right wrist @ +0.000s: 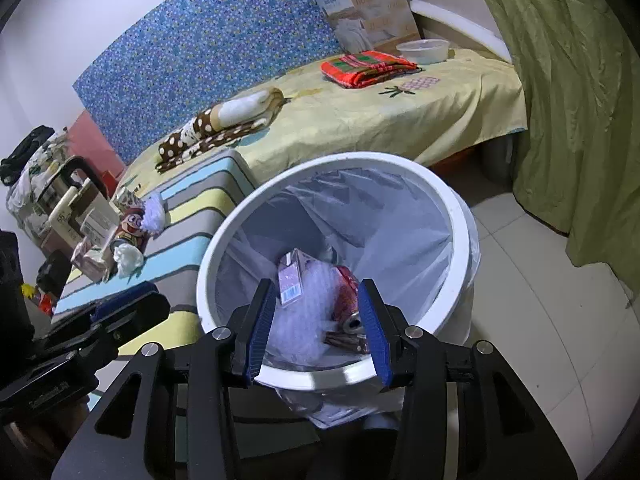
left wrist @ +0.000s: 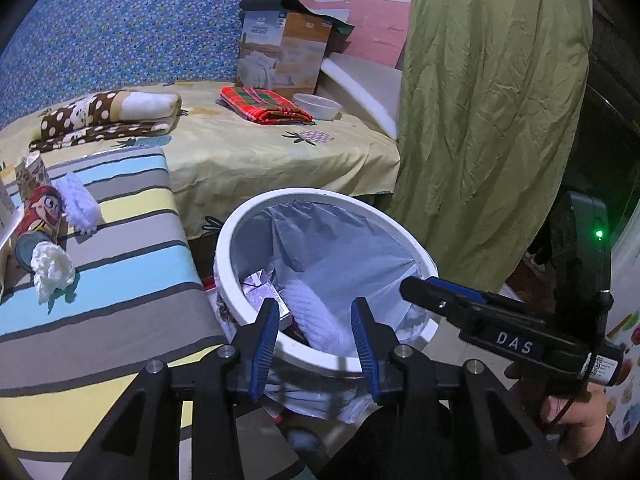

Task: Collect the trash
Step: 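Carry the foam net and snack bar over the bin and open both tools, then withdraw both tools from the bin back over the table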

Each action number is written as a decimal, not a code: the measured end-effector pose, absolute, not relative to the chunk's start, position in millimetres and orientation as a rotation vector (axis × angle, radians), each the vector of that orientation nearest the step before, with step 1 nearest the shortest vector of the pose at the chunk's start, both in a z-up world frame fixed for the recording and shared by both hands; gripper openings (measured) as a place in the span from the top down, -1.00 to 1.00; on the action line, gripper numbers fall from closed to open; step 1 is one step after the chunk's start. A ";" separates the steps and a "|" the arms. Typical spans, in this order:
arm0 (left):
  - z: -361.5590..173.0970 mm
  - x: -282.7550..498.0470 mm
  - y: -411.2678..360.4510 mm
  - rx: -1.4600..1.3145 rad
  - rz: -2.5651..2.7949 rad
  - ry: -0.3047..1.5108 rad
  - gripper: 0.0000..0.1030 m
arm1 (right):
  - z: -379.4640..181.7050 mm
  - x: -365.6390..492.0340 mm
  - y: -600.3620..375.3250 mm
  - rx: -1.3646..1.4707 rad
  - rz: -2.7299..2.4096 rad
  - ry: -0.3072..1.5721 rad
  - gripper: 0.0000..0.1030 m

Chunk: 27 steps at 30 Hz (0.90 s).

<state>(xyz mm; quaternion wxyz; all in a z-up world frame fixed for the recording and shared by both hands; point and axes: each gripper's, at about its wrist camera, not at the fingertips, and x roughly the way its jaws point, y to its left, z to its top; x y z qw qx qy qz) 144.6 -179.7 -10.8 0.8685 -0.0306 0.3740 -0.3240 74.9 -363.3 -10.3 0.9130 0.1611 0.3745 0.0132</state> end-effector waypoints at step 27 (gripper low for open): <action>-8.3 106.5 -73.9 -0.123 -0.419 0.760 0.28 | 5.6 67.0 -283.3 0.212 0.282 0.753 0.13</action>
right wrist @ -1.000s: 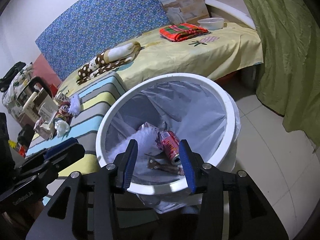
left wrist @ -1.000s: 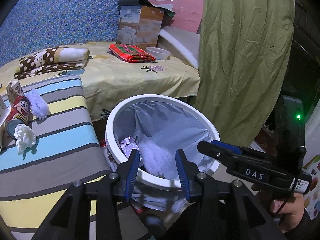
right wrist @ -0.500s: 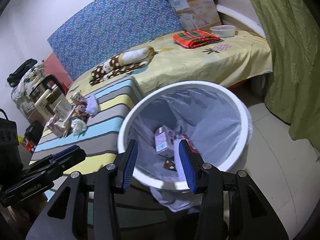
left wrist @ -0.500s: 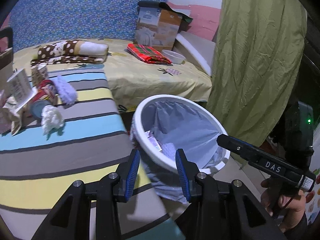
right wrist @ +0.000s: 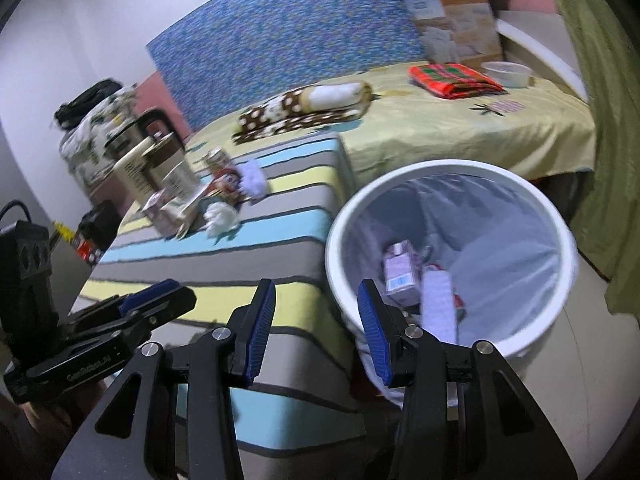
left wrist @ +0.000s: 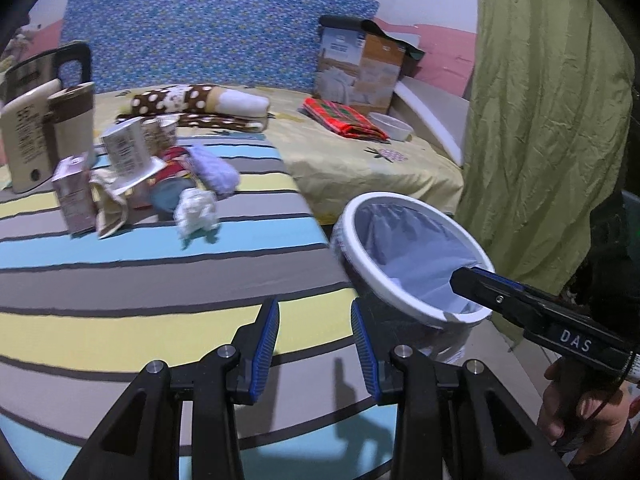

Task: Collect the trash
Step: 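Withdraw both tools from the bin back over the table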

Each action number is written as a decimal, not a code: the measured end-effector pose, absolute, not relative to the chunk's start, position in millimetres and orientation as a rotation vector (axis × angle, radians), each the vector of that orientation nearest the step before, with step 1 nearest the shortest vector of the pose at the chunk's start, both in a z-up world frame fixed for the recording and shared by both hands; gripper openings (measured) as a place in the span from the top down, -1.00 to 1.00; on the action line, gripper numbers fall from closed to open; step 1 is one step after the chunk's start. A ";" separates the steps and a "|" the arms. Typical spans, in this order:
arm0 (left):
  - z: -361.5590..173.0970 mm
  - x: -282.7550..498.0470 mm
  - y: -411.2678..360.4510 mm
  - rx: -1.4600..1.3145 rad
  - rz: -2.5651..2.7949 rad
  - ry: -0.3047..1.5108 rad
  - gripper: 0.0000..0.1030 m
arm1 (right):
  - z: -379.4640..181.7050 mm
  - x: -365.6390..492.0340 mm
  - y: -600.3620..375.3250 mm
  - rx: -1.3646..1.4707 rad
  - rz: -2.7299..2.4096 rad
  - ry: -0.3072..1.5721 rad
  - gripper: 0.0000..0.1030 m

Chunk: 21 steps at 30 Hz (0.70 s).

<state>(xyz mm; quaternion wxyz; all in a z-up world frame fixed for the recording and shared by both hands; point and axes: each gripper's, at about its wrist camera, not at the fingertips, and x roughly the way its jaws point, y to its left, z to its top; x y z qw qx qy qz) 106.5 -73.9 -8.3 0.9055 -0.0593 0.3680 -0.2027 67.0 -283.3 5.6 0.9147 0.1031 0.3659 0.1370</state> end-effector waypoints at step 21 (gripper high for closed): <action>-13.8 109.3 9.3 -0.165 -0.189 0.759 0.28 | 3.6 89.5 -220.2 0.092 0.423 0.801 0.12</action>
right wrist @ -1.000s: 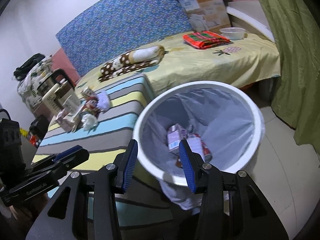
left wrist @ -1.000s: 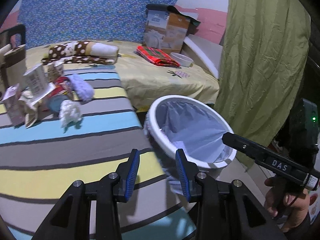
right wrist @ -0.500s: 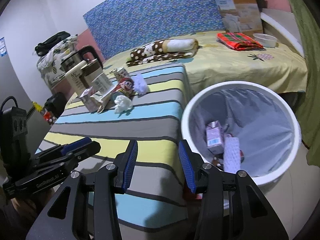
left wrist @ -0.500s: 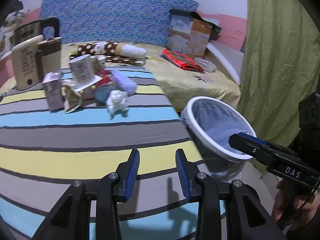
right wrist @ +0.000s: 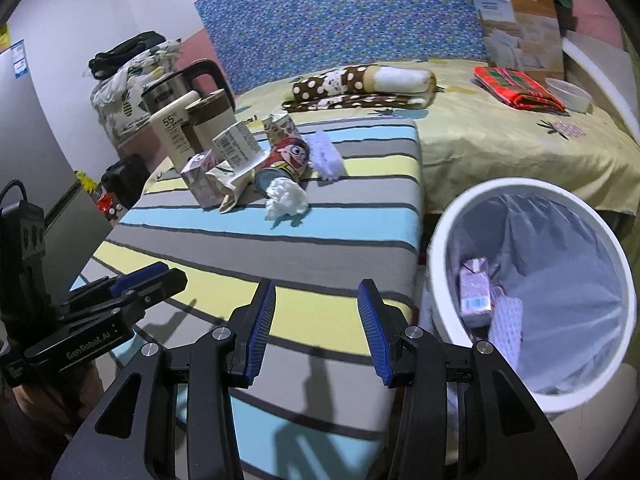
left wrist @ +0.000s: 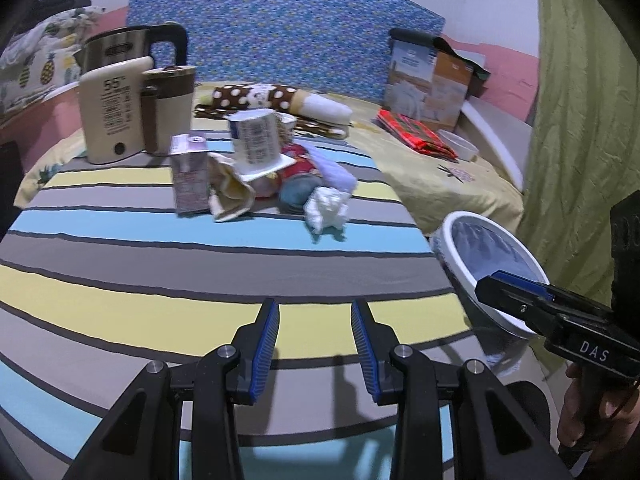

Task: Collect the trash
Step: 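Withdraw both tools from the bin back over the table, then grasp the crumpled tissue with the right tool while the left tool grasps the white milk carton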

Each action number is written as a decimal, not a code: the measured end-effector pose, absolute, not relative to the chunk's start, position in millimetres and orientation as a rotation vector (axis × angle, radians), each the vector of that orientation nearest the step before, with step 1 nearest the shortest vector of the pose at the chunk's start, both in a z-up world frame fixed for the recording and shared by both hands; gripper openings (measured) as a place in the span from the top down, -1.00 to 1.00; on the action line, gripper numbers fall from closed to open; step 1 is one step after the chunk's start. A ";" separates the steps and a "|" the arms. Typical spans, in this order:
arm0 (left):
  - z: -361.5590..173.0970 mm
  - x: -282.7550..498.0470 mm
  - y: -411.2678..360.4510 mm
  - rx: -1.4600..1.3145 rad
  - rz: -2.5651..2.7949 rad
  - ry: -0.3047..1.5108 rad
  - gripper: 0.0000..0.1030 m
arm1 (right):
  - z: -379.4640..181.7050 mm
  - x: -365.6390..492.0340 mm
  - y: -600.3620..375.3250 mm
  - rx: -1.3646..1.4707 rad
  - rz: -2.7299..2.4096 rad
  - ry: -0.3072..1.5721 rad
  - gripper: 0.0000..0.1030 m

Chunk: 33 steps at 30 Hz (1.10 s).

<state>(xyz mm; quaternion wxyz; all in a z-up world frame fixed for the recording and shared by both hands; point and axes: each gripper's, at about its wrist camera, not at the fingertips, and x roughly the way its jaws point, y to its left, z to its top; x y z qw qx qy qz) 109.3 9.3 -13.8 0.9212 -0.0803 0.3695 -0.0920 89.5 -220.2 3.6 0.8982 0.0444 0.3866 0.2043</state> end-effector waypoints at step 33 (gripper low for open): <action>-9.7 221.6 83.5 -0.226 0.004 0.723 -0.01 | -9.9 166.7 -162.4 0.000 0.497 0.843 -0.11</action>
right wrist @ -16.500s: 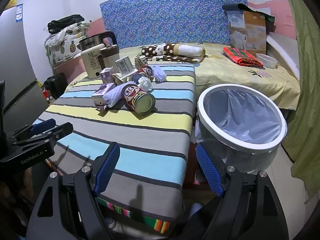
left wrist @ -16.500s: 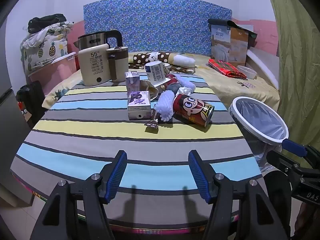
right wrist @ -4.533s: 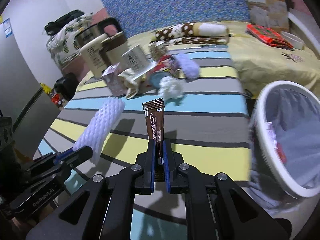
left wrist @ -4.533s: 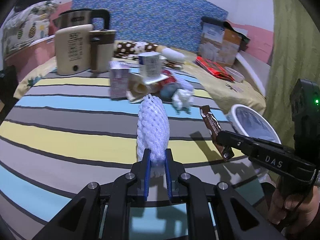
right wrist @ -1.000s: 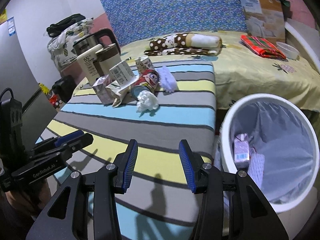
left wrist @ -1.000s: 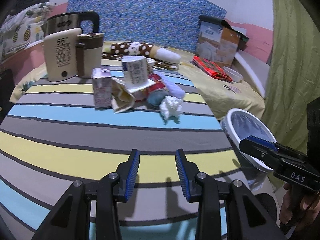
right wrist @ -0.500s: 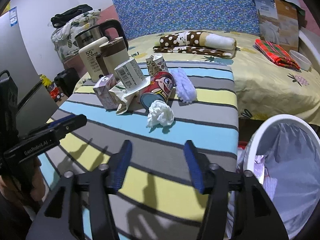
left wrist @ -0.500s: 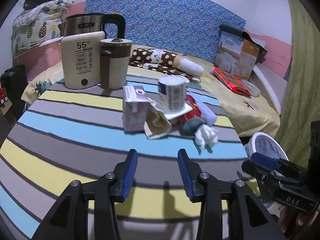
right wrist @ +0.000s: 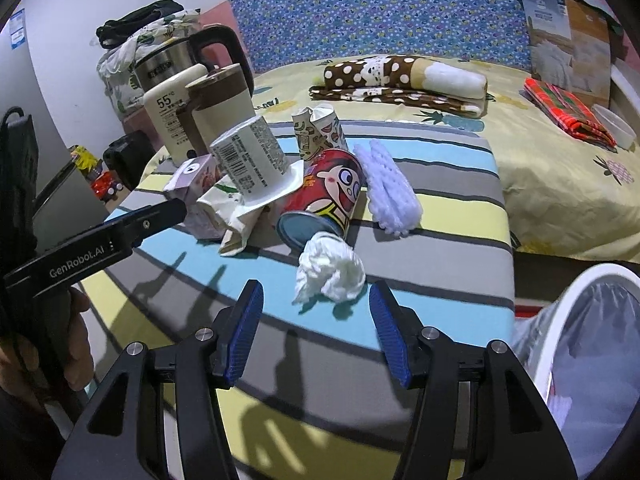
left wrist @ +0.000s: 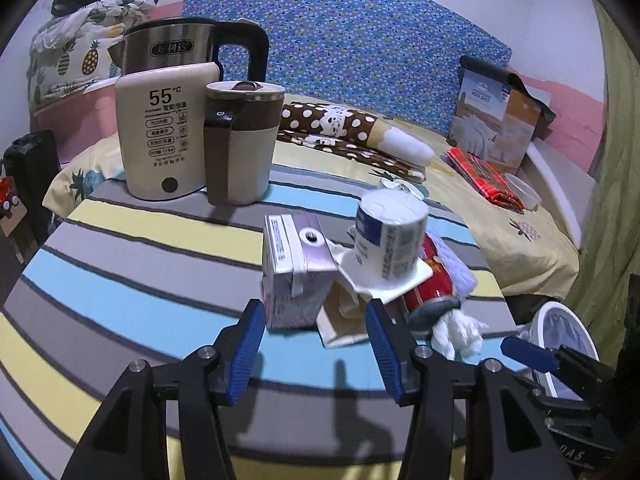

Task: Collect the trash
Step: 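Grasp the crumpled tissue with the right tool while the left tool grasps the white milk carton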

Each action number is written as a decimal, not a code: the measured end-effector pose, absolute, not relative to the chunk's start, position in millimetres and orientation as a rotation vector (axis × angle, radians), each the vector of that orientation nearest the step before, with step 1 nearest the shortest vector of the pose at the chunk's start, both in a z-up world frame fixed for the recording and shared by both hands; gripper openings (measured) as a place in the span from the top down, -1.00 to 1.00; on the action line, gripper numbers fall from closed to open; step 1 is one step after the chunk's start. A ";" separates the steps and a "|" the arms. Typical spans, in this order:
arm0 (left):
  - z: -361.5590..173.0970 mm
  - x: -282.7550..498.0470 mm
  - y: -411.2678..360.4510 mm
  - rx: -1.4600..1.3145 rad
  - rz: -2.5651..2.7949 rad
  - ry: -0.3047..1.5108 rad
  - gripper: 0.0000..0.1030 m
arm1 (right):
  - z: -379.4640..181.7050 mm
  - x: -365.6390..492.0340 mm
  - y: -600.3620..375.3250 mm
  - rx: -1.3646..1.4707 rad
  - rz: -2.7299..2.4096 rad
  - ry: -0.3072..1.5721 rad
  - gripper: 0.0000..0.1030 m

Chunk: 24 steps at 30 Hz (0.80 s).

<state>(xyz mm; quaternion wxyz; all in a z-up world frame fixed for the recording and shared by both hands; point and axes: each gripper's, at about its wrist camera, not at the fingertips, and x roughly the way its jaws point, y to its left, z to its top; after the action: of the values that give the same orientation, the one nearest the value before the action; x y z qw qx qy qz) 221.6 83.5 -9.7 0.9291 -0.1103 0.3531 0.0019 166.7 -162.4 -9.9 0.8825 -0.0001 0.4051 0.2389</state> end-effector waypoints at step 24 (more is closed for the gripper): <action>-23.4 253.7 91.7 -0.199 0.060 0.728 0.26 | -24.6 189.5 -163.9 0.033 0.495 0.884 0.51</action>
<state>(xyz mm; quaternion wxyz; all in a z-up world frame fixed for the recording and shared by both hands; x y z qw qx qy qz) 253.7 91.7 -23.4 0.9292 -0.0972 0.3554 0.0291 189.5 -163.9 -24.6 0.8742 0.0156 0.4234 0.2371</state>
